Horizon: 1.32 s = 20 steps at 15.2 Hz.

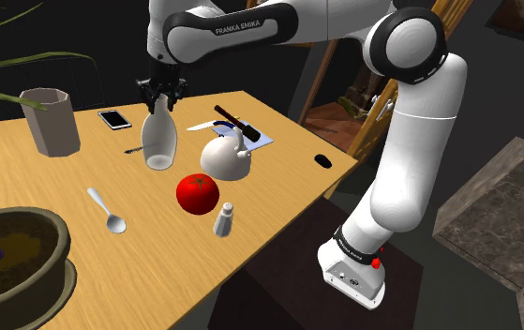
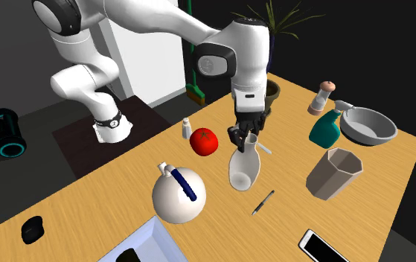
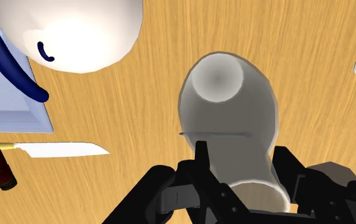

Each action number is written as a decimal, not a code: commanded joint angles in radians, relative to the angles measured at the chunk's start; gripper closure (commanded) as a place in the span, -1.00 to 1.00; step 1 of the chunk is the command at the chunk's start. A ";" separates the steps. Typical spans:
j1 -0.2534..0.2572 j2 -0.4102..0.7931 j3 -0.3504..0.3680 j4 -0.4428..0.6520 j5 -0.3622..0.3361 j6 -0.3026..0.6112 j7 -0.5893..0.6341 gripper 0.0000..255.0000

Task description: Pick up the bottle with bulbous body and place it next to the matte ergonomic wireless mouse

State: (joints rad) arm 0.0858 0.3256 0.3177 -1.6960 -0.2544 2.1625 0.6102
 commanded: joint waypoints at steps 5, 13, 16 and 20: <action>0.000 -0.019 0.005 0.055 0.015 -0.071 -0.016 1.00; 0.002 -0.034 0.011 0.141 0.029 -0.171 -0.034 1.00; 0.004 -0.036 0.012 0.178 0.032 -0.210 -0.040 1.00; -0.033 -0.103 0.006 0.109 0.062 -0.199 -0.083 1.00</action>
State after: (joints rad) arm 0.0682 0.2560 0.3256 -1.5457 -0.2060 1.9524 0.5430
